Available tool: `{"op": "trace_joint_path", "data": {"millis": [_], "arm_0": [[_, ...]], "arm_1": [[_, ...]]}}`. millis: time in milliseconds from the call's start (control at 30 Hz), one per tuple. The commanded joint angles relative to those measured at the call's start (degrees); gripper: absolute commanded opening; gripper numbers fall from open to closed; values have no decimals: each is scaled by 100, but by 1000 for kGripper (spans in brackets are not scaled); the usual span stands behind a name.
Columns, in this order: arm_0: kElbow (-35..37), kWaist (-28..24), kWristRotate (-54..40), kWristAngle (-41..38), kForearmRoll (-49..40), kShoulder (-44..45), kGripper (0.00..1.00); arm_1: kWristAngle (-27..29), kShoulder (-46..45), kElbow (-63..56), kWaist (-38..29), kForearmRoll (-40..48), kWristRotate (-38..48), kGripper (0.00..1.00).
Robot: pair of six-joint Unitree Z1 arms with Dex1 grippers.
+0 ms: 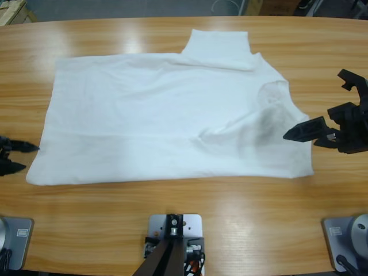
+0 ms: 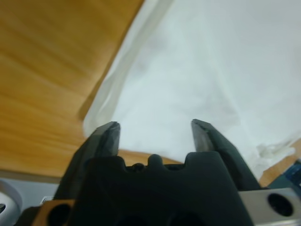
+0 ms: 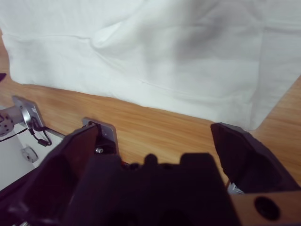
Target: Fold clothes
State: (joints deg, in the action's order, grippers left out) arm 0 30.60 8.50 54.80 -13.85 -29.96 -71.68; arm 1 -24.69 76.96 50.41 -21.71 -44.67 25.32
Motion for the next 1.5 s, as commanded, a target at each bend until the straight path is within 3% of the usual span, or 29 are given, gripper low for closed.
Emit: {"op": "trace_joint_path", "data": {"millis": [33,167,367,567,767,900,1167,1300,1500], "arm_0": [[929,-53,-597,67,3,-215,996],[1551,-89,-1423,65,36,-334,996],[2277,-918,-2550,-21,-437,-693,992],[3328,-932,-3095,-132,-792,-1475,991],[4126,-932,-3304,-555,-848,-2336,980],[4516,-1011,-3434,-747,-808,-2909,895],[5051,-2108,-3371,-1315,-704,-3751,890],[4986,-2142,-3424,-1327,-730,-4071,863],[4898,-2147,-3670,-1976,-730,-4715,821]], "arm_1": [[-198,189,-12,369,-14,-240,1000],[-203,114,316,628,-333,-586,1000],[-655,402,1782,1239,-961,-1785,1000],[-1258,2232,4431,1441,-2300,-2720,1000],[-1718,3464,6560,1642,-2928,-2808,981],[-1935,4211,7643,1772,-3294,-2804,973],[-1952,4990,8147,1919,-3591,-2973,973],[-1787,5090,8151,2123,-3635,-2980,973],[-1708,5187,8089,2127,-3636,-3035,973]]}}
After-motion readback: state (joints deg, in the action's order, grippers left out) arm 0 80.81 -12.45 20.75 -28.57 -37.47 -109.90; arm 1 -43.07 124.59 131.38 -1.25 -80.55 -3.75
